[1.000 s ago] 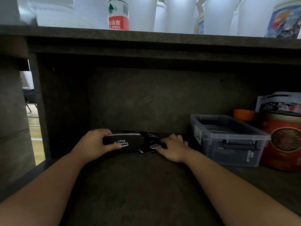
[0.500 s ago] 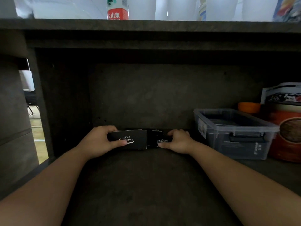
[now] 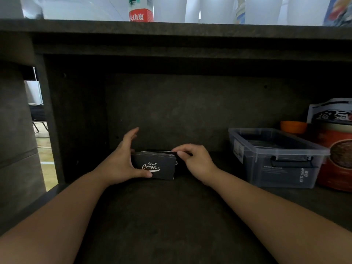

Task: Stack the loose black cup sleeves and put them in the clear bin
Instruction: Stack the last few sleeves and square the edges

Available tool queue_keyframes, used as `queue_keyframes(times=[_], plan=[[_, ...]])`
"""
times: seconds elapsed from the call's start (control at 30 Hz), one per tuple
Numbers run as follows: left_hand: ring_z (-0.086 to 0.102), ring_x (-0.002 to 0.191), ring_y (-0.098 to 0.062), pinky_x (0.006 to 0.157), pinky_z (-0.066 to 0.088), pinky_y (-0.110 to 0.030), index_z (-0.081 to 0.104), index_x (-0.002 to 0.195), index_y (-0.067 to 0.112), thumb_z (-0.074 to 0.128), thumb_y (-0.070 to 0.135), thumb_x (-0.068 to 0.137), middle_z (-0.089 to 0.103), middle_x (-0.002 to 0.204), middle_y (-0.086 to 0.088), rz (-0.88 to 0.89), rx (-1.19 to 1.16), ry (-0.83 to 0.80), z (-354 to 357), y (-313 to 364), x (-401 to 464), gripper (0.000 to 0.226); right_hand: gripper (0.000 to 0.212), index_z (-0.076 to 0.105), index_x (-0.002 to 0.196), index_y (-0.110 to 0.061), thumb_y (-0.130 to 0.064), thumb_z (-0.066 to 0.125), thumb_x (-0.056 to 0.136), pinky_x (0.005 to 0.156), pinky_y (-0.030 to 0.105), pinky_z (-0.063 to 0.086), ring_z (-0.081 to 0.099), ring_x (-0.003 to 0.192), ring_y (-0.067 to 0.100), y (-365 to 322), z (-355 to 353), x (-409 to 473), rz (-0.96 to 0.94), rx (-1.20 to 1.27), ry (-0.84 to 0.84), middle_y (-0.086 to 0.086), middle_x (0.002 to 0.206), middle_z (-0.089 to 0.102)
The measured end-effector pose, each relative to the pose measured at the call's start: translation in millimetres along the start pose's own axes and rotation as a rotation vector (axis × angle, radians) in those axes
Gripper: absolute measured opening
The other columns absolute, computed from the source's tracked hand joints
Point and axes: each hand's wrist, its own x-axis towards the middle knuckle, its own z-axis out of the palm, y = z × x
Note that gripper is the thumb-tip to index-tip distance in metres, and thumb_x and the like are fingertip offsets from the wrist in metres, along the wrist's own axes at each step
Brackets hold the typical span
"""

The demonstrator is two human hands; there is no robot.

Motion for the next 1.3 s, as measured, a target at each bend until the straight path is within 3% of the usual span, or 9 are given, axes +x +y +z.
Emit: queue_keyframes(times=[0.13, 0.23, 0.33, 0.5, 0.67, 0.83, 0.97, 1.17, 1.3], plan=[[0.043, 0.127, -0.006, 0.108, 0.041, -0.032, 0.023, 0.142, 0.053, 0.091, 0.047, 0.052, 0.033, 0.147, 0.015, 0.1, 0.095, -0.065, 3.6, -1.8, 3.5, 0.112, 0.04, 0.026, 0.138, -0.034, -0.044, 0.033, 0.101, 0.106, 0.043, 0.04, 0.055, 0.116, 0.019, 0.9, 14.1, 1.3, 0.244, 0.473, -0.086, -0.001, 0.112, 0.063], [0.044, 0.121, -0.007, 0.106, 0.041, -0.035, 0.038, 0.122, 0.061, 0.083, 0.065, 0.051, 0.049, 0.128, 0.018, 0.142, 0.202, -0.079, 5.2, -7.3, 6.4, 0.084, 0.05, 0.011, 0.144, -0.038, -0.051, 0.03, 0.099, 0.113, 0.045, 0.032, 0.047, 0.126, 0.021, 4.0, 19.5, 3.2, 0.256, 0.527, -0.127, 0.004, 0.122, 0.053], [0.038, 0.113, -0.012, 0.095, 0.036, -0.029, 0.049, 0.106, 0.055, 0.082, 0.062, 0.055, 0.055, 0.109, 0.018, 0.141, 0.265, -0.051, 6.7, -7.7, 6.7, 0.061, 0.043, 0.024, 0.142, -0.032, -0.043, 0.034, 0.101, 0.109, 0.039, 0.037, 0.051, 0.121, 0.018, 5.1, 13.1, 3.8, 0.239, 0.458, -0.065, 0.001, 0.121, 0.053], [0.042, 0.103, -0.013, 0.082, 0.034, -0.028, 0.058, 0.09, 0.036, 0.086, 0.052, 0.058, 0.054, 0.097, 0.011, 0.068, 0.301, 0.066, 0.3, -10.4, 5.1, 0.045, 0.031, 0.065, 0.115, -0.021, -0.006, 0.046, 0.096, 0.094, 0.017, 0.039, 0.055, 0.114, 0.01, 13.8, -17.4, -3.5, 0.034, -0.214, -0.092, -0.002, 0.122, 0.062], [0.055, 0.089, -0.009, 0.072, 0.04, -0.025, 0.058, 0.088, 0.032, 0.085, 0.055, 0.058, 0.059, 0.092, 0.009, -0.012, 0.344, 0.098, -5.9, -10.1, 3.4, 0.047, 0.04, 0.048, 0.137, -0.028, -0.024, 0.048, 0.097, 0.097, 0.027, 0.043, 0.053, 0.118, 0.016, 19.2, -28.9, -2.7, 0.14, -0.53, -0.395, 0.001, 0.135, 0.053], [0.061, 0.082, -0.007, 0.072, 0.049, -0.027, 0.061, 0.09, 0.027, 0.084, 0.054, 0.063, 0.064, 0.087, 0.011, -0.078, 0.354, 0.078, -6.3, -2.5, 1.7, 0.045, 0.037, 0.055, 0.13, -0.023, -0.035, 0.053, 0.096, 0.089, 0.028, 0.047, 0.057, 0.108, 0.015, 9.0, -24.6, -3.6, 0.081, -0.637, -0.325, 0.0, 0.121, 0.06], [0.061, 0.08, -0.006, 0.074, 0.052, -0.031, 0.061, 0.086, 0.027, 0.084, 0.055, 0.062, 0.065, 0.085, 0.009, -0.098, 0.366, 0.076, -8.4, -1.1, 1.1, 0.044, 0.013, 0.063, 0.101, -0.025, -0.033, 0.06, 0.091, 0.078, 0.03, 0.052, 0.063, 0.093, 0.015, 18.0, -32.1, -0.2, 0.102, -0.547, -0.175, -0.007, 0.087, 0.061], [0.06, 0.079, -0.004, 0.074, 0.052, -0.03, 0.062, 0.083, 0.028, 0.084, 0.058, 0.059, 0.065, 0.082, 0.011, -0.12, 0.356, 0.095, -8.1, -1.9, 2.1, 0.044, 0.051, 0.04, 0.138, -0.029, -0.049, 0.051, 0.092, 0.108, 0.046, 0.034, 0.039, 0.131, 0.025, 28.7, -35.3, 0.2, 0.22, -0.634, -0.299, 0.004, 0.14, 0.046], [0.061, 0.076, -0.004, 0.07, 0.051, -0.029, 0.062, 0.08, 0.027, 0.085, 0.055, 0.06, 0.066, 0.079, 0.011, -0.132, 0.316, 0.133, -8.2, -2.8, 1.1, 0.041, 0.053, 0.038, 0.141, -0.03, -0.053, 0.045, 0.094, 0.108, 0.047, 0.029, 0.033, 0.135, 0.027, 29.2, -33.5, 1.8, 0.257, -0.692, -0.339, 0.005, 0.147, 0.037]])
